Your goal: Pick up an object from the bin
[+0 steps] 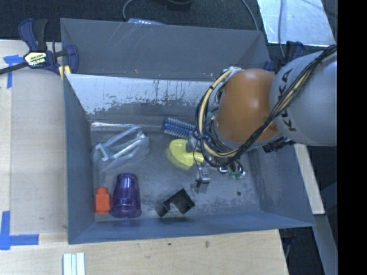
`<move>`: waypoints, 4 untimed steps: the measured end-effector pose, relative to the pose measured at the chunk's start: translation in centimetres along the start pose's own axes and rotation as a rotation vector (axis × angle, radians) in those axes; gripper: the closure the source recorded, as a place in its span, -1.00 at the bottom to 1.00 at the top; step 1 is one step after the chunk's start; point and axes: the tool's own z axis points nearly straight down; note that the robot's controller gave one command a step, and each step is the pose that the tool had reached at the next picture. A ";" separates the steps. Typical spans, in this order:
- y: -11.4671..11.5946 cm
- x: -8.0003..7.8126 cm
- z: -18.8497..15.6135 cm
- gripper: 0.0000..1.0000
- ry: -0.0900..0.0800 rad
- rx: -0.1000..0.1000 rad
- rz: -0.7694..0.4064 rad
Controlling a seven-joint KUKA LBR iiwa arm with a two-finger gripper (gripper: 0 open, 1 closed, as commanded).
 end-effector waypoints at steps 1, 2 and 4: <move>-4.3 -4.7 5.9 1.00 -0.008 0.001 -0.069; -4.2 -4.6 5.9 -1.00 -0.005 0.000 -0.070; -3.9 -4.6 5.9 -1.00 -0.004 0.001 -0.054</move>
Offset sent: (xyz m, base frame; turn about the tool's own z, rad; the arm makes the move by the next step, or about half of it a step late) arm 0.0000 0.0000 0.0000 0.0000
